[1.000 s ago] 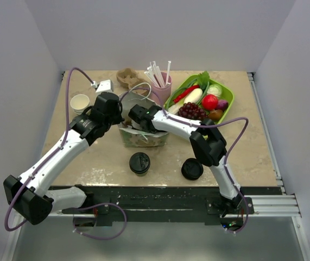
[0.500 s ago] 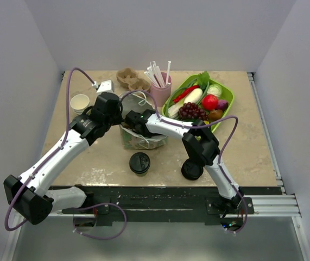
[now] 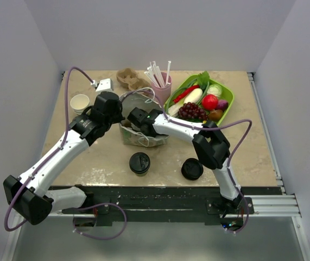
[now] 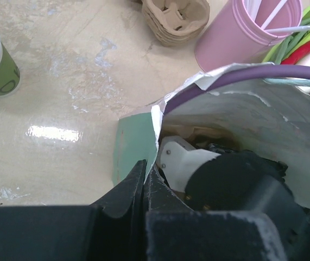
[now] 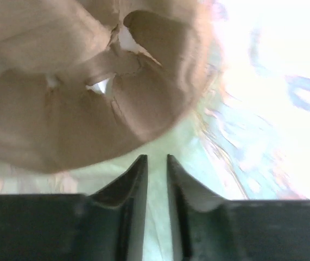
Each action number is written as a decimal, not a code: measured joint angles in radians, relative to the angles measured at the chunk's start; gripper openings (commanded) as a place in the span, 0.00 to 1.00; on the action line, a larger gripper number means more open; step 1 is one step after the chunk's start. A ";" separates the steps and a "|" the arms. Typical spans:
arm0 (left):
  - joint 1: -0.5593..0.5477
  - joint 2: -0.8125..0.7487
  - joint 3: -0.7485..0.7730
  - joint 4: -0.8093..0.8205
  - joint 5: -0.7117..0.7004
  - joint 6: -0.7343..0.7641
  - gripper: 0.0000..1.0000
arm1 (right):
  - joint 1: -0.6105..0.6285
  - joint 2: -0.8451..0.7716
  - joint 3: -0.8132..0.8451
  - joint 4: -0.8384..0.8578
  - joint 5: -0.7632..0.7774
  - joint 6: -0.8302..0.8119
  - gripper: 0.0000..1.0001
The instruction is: Pack the takeout coffee
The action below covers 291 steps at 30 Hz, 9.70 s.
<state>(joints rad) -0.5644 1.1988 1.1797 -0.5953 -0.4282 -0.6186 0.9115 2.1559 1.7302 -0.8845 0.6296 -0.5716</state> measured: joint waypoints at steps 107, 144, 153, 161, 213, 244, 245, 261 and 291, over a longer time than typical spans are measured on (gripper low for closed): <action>0.018 0.011 0.044 -0.125 -0.182 -0.077 0.01 | 0.021 -1.286 -0.774 0.533 -0.709 0.893 0.85; 0.021 -0.340 -0.148 -0.295 -0.282 -0.306 1.00 | 0.291 -0.597 -0.500 0.311 -0.306 1.174 0.42; 0.021 -0.342 -0.158 -0.294 -0.282 -0.306 1.00 | 0.291 -0.597 -0.499 0.307 -0.320 1.186 0.30; 0.021 -0.348 -0.163 -0.290 -0.277 -0.306 1.00 | 0.291 -0.596 -0.499 0.309 -0.335 1.202 0.23; 0.021 -0.372 -0.108 -0.145 -0.170 -0.231 1.00 | 0.283 -1.051 -0.573 0.328 -0.299 1.030 0.00; 0.026 -0.235 -0.097 -0.108 -0.061 -0.196 0.00 | 0.059 -0.799 -0.045 0.246 -0.310 0.880 0.00; 0.026 -0.245 -0.105 -0.108 -0.048 -0.192 0.00 | 0.056 -0.791 -0.045 0.246 -0.319 0.880 0.00; 0.026 -0.329 -0.219 -0.082 0.138 -0.143 0.13 | 0.029 -0.759 -0.056 0.166 -0.391 0.908 0.00; 0.026 -0.360 -0.252 -0.035 0.126 -0.121 0.56 | -0.063 -0.419 0.113 -0.005 -0.452 0.940 0.00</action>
<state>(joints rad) -0.5388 0.8383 0.9279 -0.6308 -0.3027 -0.7391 0.8486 1.7370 1.8431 -0.8894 0.1780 0.3679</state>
